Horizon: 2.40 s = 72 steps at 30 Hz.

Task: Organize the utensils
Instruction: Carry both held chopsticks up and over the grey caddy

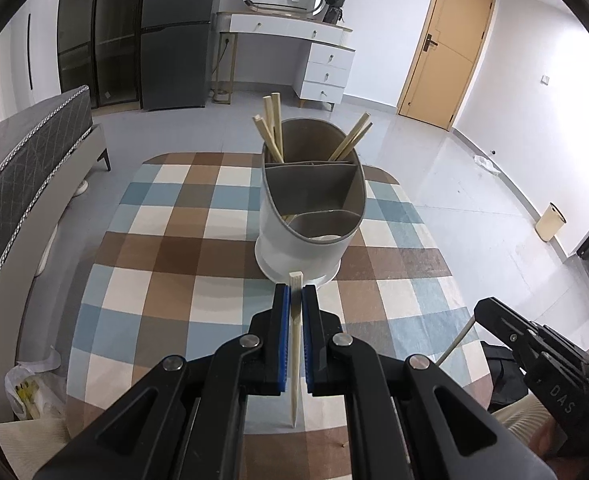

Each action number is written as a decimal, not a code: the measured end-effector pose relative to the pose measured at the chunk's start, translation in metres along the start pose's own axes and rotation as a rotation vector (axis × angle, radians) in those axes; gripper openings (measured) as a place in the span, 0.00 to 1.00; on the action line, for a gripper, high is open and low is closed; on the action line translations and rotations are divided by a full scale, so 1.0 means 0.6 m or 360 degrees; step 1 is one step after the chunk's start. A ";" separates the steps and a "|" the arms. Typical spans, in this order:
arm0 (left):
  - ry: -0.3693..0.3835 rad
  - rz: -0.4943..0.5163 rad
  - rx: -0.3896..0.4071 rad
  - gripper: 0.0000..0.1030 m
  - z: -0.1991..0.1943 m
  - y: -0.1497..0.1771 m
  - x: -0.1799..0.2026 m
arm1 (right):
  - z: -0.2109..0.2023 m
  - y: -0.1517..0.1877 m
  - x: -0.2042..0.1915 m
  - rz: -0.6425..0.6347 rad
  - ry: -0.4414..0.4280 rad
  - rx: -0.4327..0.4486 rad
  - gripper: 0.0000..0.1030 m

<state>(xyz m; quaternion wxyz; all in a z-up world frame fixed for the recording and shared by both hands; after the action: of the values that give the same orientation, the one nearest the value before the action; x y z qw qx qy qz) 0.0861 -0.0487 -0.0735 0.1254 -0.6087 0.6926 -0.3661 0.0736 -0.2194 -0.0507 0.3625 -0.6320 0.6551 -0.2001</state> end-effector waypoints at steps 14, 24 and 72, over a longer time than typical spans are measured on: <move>0.0042 -0.0044 0.0010 0.02 -0.036 -0.017 -0.039 | -0.015 -0.006 -0.052 -0.0109 0.0044 0.0063 0.05; 0.0076 0.0005 0.0036 0.02 -0.049 -0.037 -0.035 | -0.008 -0.021 -0.067 -0.0119 0.0035 0.0074 0.05; 0.0173 0.0106 0.0098 0.02 0.030 -0.310 -0.011 | 0.051 -0.392 -0.099 -0.0200 -0.0077 0.0515 0.05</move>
<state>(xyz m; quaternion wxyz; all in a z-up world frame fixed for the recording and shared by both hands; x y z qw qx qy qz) 0.2385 -0.0473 0.0350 0.1184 -0.5603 0.7068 -0.4153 0.2530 -0.1838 0.1117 0.4619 -0.6098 0.5646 -0.3099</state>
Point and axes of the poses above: each gripper's, at about its wrist camera, not at the fingertips, and z roughly the way its jaws point, x to its right, y to its underside, the point moved 9 cm from there along z, roughly the way its jaws point, and after that the axes turned 6 degrees about y, right-handed, at the moved point
